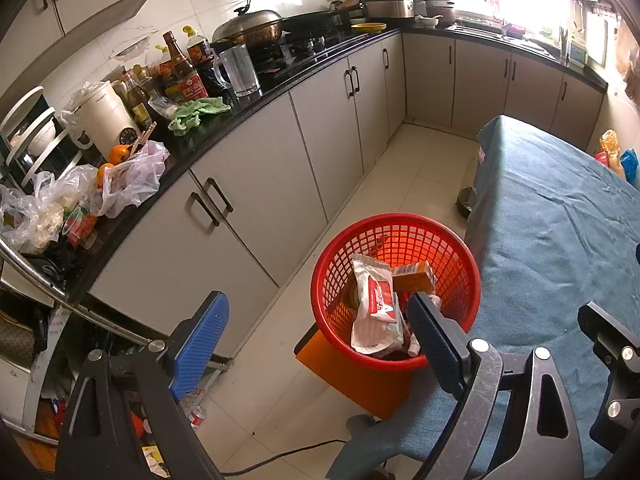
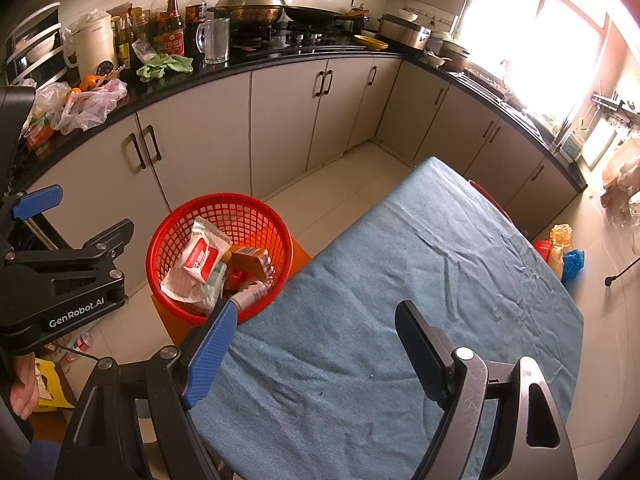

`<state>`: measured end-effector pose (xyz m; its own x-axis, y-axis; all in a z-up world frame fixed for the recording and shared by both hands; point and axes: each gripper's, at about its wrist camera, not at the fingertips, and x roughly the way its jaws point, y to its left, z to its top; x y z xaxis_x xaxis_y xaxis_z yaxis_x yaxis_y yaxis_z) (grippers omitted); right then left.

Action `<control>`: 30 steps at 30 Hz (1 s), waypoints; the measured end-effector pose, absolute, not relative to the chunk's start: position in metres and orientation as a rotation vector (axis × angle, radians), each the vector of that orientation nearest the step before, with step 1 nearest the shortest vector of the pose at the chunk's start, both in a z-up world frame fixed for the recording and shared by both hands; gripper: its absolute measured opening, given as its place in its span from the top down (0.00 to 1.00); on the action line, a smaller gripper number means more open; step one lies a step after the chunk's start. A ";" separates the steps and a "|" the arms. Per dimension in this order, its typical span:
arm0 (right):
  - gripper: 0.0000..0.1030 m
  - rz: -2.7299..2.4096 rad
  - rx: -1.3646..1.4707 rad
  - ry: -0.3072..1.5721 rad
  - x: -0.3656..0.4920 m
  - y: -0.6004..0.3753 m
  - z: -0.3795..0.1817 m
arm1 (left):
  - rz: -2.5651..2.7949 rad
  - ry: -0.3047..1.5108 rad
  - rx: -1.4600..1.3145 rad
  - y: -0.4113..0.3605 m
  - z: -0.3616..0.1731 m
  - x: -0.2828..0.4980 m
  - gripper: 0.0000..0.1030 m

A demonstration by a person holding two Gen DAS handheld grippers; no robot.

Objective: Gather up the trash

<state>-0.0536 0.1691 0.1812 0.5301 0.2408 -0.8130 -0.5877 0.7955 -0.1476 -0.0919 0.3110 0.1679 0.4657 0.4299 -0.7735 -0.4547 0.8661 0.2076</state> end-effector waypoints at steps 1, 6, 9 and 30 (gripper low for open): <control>0.18 0.514 -0.438 0.884 -0.053 0.169 0.181 | 0.543 0.942 -0.030 0.310 0.167 -0.091 0.13; 0.18 0.518 -0.442 0.895 -0.051 0.170 0.180 | 0.540 0.943 -0.030 0.311 0.167 -0.092 0.13; 0.18 0.518 -0.443 0.895 -0.051 0.171 0.180 | 0.541 0.943 -0.031 0.311 0.167 -0.092 0.13; 0.18 0.537 -0.465 0.910 -0.045 0.177 0.173 | 0.546 0.948 -0.036 0.310 0.161 -0.096 0.13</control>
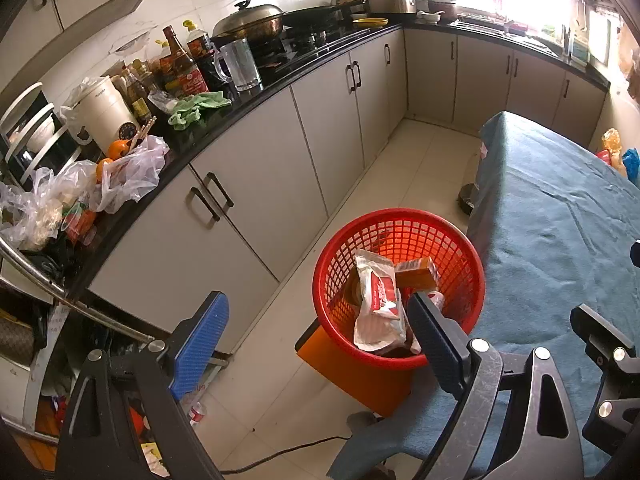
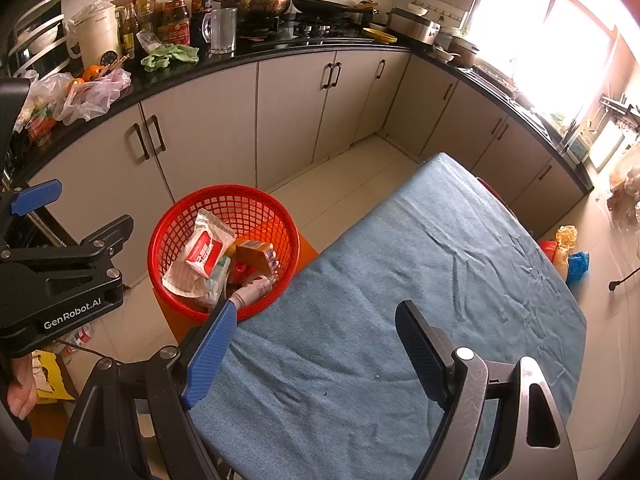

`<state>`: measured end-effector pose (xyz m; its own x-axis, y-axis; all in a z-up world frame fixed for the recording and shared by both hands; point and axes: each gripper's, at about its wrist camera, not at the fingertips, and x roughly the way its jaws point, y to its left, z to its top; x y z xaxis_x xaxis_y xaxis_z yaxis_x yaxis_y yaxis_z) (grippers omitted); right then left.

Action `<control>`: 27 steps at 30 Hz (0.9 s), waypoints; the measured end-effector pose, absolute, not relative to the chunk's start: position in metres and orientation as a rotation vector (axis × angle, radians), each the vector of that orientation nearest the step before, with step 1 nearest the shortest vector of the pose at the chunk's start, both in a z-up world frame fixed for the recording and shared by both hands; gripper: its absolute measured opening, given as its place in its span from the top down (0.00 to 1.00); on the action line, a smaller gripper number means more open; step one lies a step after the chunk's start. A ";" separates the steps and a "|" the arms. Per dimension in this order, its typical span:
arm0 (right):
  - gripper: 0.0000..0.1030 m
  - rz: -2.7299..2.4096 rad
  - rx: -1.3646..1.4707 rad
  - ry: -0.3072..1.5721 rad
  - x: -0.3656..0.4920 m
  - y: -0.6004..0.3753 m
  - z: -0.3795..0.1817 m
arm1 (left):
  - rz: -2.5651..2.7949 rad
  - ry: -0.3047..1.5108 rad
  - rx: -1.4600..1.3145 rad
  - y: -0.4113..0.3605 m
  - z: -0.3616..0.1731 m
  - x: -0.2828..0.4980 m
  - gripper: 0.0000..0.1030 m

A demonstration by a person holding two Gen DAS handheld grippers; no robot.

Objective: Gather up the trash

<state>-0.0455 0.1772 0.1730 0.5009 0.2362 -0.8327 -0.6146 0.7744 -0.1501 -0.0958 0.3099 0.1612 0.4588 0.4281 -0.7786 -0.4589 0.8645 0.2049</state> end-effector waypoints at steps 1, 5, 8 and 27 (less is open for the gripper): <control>0.18 0.538 -0.466 0.912 -0.046 0.177 0.173 | 0.546 0.950 -0.037 0.311 0.161 -0.096 0.13; 0.18 0.541 -0.469 0.916 -0.045 0.179 0.172 | 0.548 0.956 -0.041 0.312 0.159 -0.099 0.13; 0.18 0.545 -0.471 0.920 -0.044 0.180 0.171 | 0.546 0.958 -0.043 0.315 0.160 -0.097 0.13; 0.17 0.566 -0.501 0.947 -0.041 0.195 0.162 | 0.571 0.984 -0.079 0.335 0.155 -0.103 0.13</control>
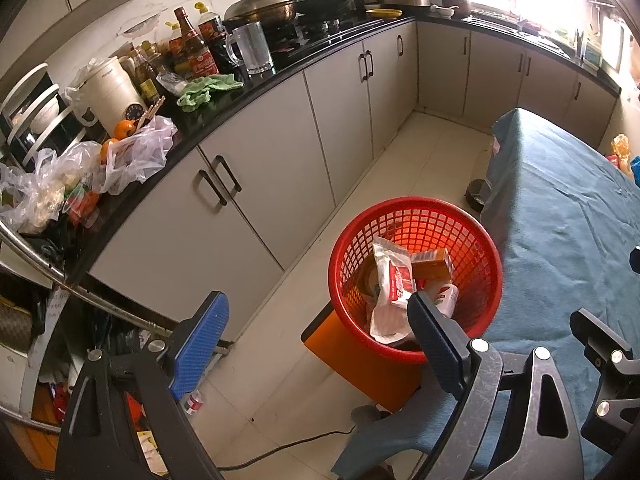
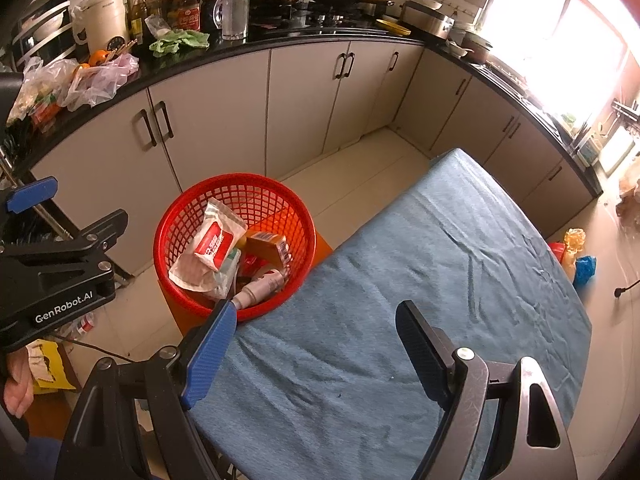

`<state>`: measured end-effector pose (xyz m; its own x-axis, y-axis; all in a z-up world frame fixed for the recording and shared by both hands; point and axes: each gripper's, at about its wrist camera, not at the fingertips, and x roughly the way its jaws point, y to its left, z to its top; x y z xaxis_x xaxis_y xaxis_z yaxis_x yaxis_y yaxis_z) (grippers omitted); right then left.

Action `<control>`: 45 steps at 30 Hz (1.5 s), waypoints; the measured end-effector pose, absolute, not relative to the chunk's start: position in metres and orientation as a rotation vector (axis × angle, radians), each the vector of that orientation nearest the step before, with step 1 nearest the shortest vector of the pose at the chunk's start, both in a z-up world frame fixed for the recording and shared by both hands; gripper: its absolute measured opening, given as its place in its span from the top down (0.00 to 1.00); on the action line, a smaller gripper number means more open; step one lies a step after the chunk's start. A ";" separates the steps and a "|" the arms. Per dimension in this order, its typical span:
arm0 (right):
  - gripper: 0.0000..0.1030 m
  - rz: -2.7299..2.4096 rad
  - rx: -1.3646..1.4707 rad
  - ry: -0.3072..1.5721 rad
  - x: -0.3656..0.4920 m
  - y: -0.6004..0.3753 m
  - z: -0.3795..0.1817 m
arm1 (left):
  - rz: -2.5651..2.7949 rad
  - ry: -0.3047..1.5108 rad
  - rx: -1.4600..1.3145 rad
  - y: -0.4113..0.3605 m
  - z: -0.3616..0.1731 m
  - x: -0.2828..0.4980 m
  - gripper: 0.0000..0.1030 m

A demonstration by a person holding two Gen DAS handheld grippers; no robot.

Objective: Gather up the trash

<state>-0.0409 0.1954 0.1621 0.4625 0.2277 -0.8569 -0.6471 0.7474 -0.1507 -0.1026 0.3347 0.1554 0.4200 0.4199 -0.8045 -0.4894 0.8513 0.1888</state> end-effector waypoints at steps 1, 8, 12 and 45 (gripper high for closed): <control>0.17 0.566 -0.502 0.948 -0.041 0.196 0.162 | 0.571 0.985 -0.082 0.335 0.155 -0.103 0.13; 0.17 0.566 -0.510 0.952 -0.041 0.199 0.160 | 0.566 0.991 -0.091 0.341 0.154 -0.102 0.13; 0.17 0.564 -0.508 0.961 -0.040 0.201 0.158 | 0.563 0.998 -0.095 0.344 0.151 -0.102 0.13; 0.17 0.553 -0.562 1.054 -0.037 0.260 0.122 | 0.537 1.080 -0.141 0.409 0.114 -0.103 0.13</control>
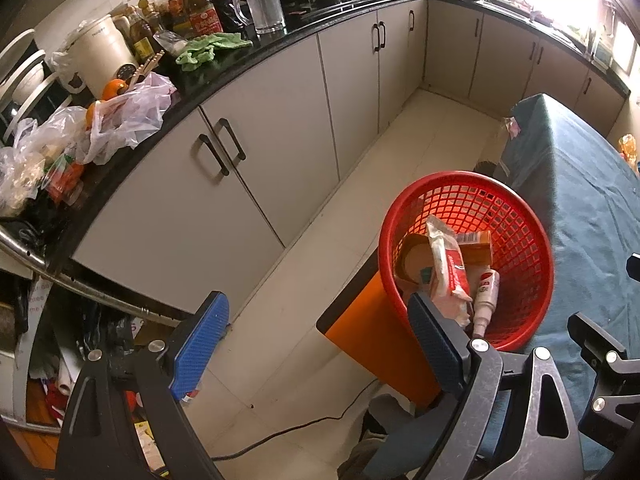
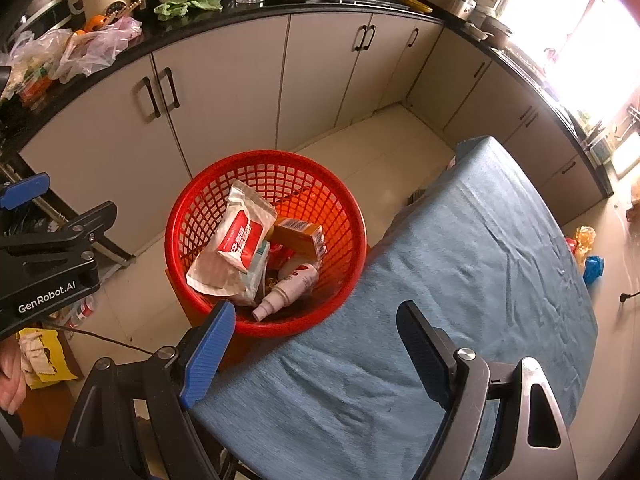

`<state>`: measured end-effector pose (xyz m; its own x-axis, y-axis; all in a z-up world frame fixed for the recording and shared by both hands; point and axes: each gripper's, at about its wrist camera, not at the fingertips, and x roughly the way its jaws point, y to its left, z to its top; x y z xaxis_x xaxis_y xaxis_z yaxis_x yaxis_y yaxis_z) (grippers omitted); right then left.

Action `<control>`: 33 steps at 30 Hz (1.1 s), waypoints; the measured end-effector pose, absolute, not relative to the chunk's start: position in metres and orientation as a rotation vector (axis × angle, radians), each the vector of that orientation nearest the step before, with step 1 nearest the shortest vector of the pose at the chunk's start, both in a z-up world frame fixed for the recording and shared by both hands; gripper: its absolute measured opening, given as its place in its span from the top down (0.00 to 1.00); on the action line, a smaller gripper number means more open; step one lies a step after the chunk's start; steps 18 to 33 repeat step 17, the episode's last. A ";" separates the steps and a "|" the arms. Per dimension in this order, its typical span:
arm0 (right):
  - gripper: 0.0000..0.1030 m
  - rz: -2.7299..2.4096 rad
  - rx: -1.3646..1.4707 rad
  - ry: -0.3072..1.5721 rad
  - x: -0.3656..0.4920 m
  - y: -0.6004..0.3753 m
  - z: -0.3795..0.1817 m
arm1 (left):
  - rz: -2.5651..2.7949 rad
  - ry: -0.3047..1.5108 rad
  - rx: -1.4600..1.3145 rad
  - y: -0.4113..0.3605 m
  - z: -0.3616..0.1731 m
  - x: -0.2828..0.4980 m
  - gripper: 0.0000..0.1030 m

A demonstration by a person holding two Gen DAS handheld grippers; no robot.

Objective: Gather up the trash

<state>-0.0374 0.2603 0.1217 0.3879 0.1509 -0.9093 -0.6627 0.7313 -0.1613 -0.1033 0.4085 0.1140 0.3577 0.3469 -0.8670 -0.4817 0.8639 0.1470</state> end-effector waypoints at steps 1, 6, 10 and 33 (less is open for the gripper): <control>0.17 0.550 -0.560 1.059 -0.037 0.262 0.120 | 0.532 1.084 -0.138 0.410 0.113 -0.102 0.13; 0.17 0.516 -0.536 1.088 -0.034 0.265 0.113 | 0.513 1.099 -0.110 0.418 0.108 -0.095 0.13; 0.17 0.473 -0.512 1.120 -0.032 0.257 0.106 | 0.493 1.109 -0.090 0.422 0.105 -0.085 0.13; 0.17 0.369 -0.418 1.174 -0.021 0.221 0.096 | 0.397 1.078 -0.014 0.397 0.110 -0.070 0.13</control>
